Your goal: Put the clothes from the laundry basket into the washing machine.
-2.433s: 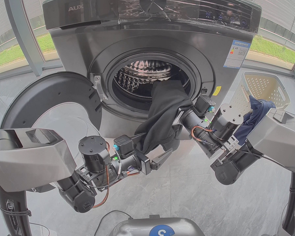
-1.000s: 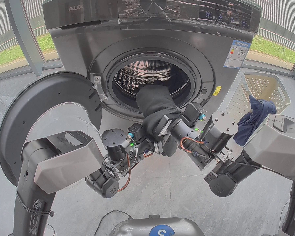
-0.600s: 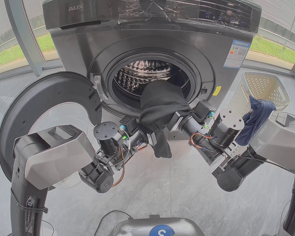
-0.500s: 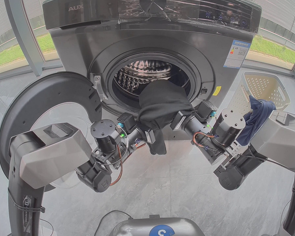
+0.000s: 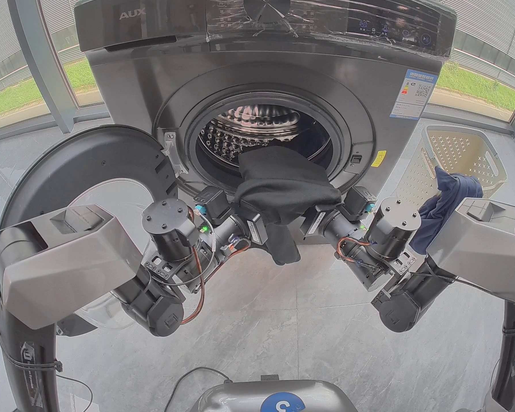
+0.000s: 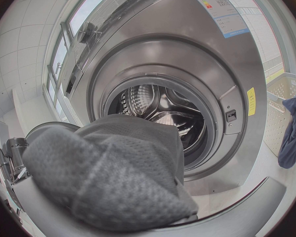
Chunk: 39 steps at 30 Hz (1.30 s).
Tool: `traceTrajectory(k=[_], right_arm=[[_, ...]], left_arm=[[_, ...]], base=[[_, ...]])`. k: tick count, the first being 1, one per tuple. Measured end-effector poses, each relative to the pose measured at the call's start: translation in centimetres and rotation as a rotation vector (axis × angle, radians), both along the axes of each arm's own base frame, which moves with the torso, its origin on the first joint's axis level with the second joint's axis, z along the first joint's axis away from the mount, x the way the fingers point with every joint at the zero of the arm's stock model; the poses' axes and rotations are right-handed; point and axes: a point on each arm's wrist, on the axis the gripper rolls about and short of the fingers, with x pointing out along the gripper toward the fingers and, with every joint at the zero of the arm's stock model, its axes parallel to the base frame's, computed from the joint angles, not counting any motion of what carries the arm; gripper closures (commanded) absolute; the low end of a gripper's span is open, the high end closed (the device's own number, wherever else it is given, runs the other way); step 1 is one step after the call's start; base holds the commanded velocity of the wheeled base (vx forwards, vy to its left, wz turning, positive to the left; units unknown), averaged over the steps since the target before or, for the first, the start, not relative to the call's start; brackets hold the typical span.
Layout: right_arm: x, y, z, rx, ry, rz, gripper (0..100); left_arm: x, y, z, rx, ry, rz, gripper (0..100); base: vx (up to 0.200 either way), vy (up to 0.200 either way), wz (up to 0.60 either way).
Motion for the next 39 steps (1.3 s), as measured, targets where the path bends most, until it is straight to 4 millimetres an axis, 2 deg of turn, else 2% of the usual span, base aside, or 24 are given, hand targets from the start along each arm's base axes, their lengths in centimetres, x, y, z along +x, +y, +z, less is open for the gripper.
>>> traceTrajectory(k=[5, 9, 18, 23, 26, 30, 33, 39], right_arm=[[-0.4, 0.2, 0.0, 0.008, 0.01, 0.013, 0], [-1.5, 0.0, -0.9, -0.034, 0.048, 0.041, 0], [-7.8, -1.0, -3.9, -0.215, 0.206, 0.176, 0], [-11.4, -2.0, -4.8, -0.301, 0.272, 0.242, 0], [-12.8, -2.6, -4.9, -0.329, 0.291, 0.264, 0], [-13.4, -3.3, -4.6, -0.338, 0.297, 0.264, 0], [-13.1, -4.4, -4.2, -0.329, 0.295, 0.227, 0], [-12.3, -6.1, -3.8, -0.313, 0.298, 0.161, 0]], left_arm=[[-0.1, 0.3, 0.2, -0.004, -0.003, 0.007, 100], [-0.3, 0.4, 0.3, -0.002, 0.0, 0.008, 100], [-2.5, 2.2, -0.1, 0.046, 0.062, 0.016, 100], [-5.4, 4.2, -0.3, 0.096, 0.125, 0.015, 100], [-7.5, 5.5, -0.1, 0.121, 0.153, 0.02, 100], [-9.7, 6.9, 0.3, 0.138, 0.17, 0.027, 100], [-10.9, 7.5, 0.4, 0.147, 0.182, 0.024, 100], [-12.2, 7.6, 0.3, 0.171, 0.188, 0.007, 100]], base=[[0.0, 0.0, 0.0], [0.0, 0.0, 0.0], [0.0, 0.0, 0.0], [0.0, 0.0, 0.0], [0.0, 0.0, 0.0], [0.0, 0.0, 0.0], [0.0, 0.0, 0.0], [0.0, 0.0, 0.0]])
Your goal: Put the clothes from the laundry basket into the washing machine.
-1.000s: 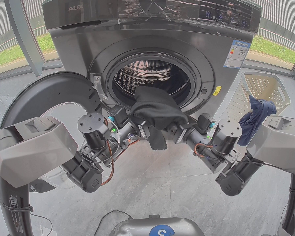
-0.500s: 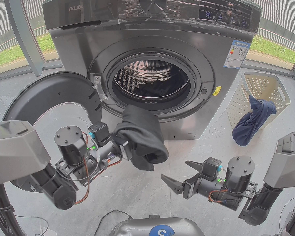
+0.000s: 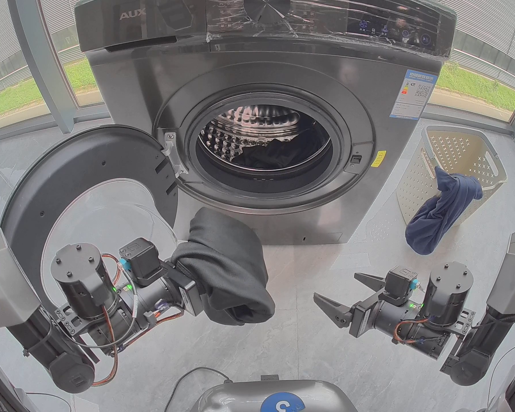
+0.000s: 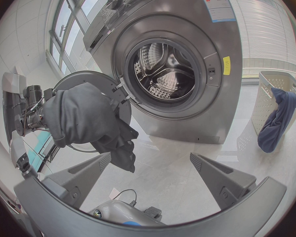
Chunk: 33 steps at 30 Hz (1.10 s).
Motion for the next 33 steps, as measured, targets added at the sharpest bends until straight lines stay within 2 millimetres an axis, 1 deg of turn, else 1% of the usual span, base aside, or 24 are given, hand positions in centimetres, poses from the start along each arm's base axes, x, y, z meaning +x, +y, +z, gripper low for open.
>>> traceTrajectory(k=[11, 17, 32, 33], right_arm=[[0.3, -1.5, -0.5, -0.02, 0.03, -0.055, 0], [-0.1, -1.8, -0.9, -0.034, 0.049, -0.054, 0], [-0.3, -1.7, -1.0, -0.037, 0.055, -0.048, 0], [-0.3, -1.6, -1.0, -0.036, 0.055, -0.047, 0]], left_arm=[[-0.5, -0.4, -0.1, 0.005, 0.004, -0.026, 100], [-0.4, -0.5, -0.5, 0.016, 0.015, -0.026, 100], [-0.3, -0.6, -1.0, 0.026, 0.031, -0.026, 100], [-0.3, -0.6, -1.0, 0.026, 0.033, -0.026, 100]], base=[[0.0, 0.0, 0.0], [0.2, 0.0, 0.0], [0.2, 0.0, 0.0], [0.0, 0.0, 0.0]])
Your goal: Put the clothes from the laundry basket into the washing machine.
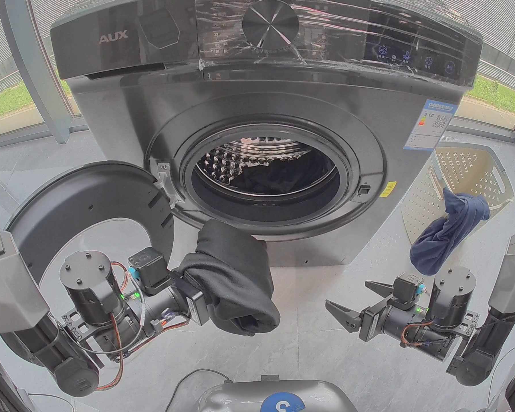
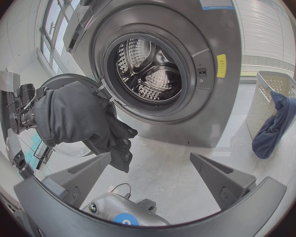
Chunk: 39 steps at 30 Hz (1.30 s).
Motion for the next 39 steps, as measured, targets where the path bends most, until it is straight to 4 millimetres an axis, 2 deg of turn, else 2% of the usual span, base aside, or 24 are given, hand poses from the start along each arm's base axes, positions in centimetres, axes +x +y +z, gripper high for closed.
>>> traceTrajectory(k=[14, 20, 39], right_arm=[[-0.19, 0.07, -0.1, -0.002, 0.007, 0.006, 0], [-0.28, 0.15, -0.12, -0.003, 0.008, 0.01, 0], [-0.59, 0.1, -0.29, -0.009, 0.019, 0.015, 0]], left_arm=[[0.01, -0.02, -0.12, 0.004, 0.002, 0.0, 100], [0.12, -0.08, -0.24, 0.011, 0.002, 0.004, 100], [0.28, -0.19, -0.51, 0.015, 0.01, 0.004, 100]], base=[[0.0, 0.0, 0.0], [0.0, -0.2, 0.0], [0.0, 0.0, 0.0]])
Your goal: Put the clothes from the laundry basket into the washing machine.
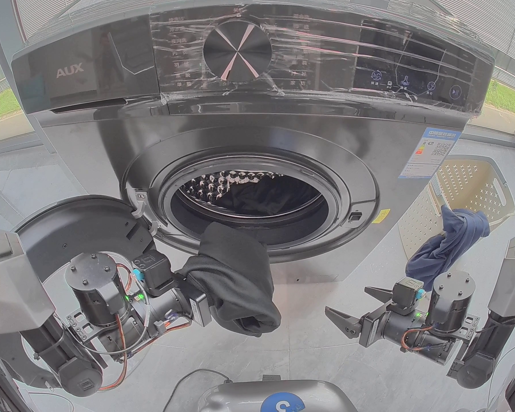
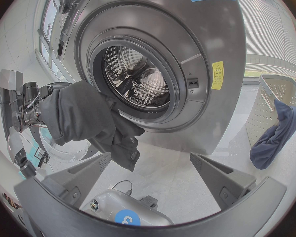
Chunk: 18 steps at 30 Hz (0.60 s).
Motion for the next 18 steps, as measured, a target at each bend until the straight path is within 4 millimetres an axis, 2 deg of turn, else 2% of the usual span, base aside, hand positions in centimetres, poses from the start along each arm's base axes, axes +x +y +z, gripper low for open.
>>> traceTrajectory(k=[5, 11, 18], right_arm=[[-0.06, 0.05, -0.01, 0.0, 0.001, 0.003, 0], [-0.09, 0.05, -0.01, 0.0, 0.001, 0.004, 0], [-0.08, 0.05, -0.01, 0.0, 0.001, 0.004, 0]], left_arm=[[-0.01, 0.01, -0.06, 0.001, 0.002, 0.0, 100], [-0.02, 0.03, -0.08, 0.002, 0.003, 0.001, 100], [-0.04, 0.03, -0.1, 0.003, 0.003, 0.0, 100]], base=[[0.0, 0.0, 0.0], [0.0, 0.2, 0.0], [0.0, 0.0, 0.0]])
